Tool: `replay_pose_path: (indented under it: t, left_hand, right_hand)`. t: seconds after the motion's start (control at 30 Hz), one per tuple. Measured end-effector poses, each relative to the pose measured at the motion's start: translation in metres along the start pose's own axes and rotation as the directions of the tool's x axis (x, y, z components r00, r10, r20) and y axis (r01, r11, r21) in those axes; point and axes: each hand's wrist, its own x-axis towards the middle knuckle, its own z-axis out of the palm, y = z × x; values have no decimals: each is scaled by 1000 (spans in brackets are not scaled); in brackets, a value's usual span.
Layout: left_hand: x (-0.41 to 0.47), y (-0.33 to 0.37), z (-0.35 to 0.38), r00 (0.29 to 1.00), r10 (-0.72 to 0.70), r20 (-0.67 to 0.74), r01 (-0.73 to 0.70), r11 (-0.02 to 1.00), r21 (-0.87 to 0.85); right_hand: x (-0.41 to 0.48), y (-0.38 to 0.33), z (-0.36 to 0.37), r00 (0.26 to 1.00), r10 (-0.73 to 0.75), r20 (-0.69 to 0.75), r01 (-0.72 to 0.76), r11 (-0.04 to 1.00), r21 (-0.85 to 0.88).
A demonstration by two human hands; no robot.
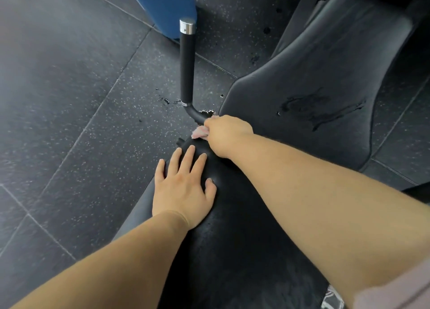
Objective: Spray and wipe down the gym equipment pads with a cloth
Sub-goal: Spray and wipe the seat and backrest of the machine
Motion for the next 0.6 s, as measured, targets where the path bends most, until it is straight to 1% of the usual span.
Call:
replay_pose_path:
  t: [0.07, 0.23, 0.27, 0.33, 0.4, 0.5, 0.6]
  left_hand:
    - [0, 0, 1, 1000, 1, -2, -1, 1000, 6]
    - [-2, 1, 0, 1000, -5, -11, 5, 1000, 7]
    - [-1, 1, 0, 1000, -6, -11, 6, 1000, 7]
    - [-1, 1, 1, 1000, -5, -11, 5, 1000, 12]
    - [-2, 0, 1, 1000, -10, -18, 10, 1000, 10]
    - [-2, 0, 0, 1000, -7, -18, 7, 1000, 15]
    - [-2, 0, 1, 1000, 1, -25, -1, 1000, 9]
  right_hand:
    - [-4, -5, -11, 998, 20, 55, -16, 998, -65]
    - [-20, -1, -6, 998, 23, 51, -11, 976, -220]
    - [-25, 4, -2, 998, 33, 52, -22, 978, -209]
    - [-33, 14, 5, 992, 92, 81, -83, 991, -104]
    - [-34, 23, 15, 985, 119, 126, -115, 993, -40]
    - [-44, 41, 30, 978, 164, 131, -165, 986, -3]
    - [-75, 55, 32, 967, 218, 132, -221, 975, 5]
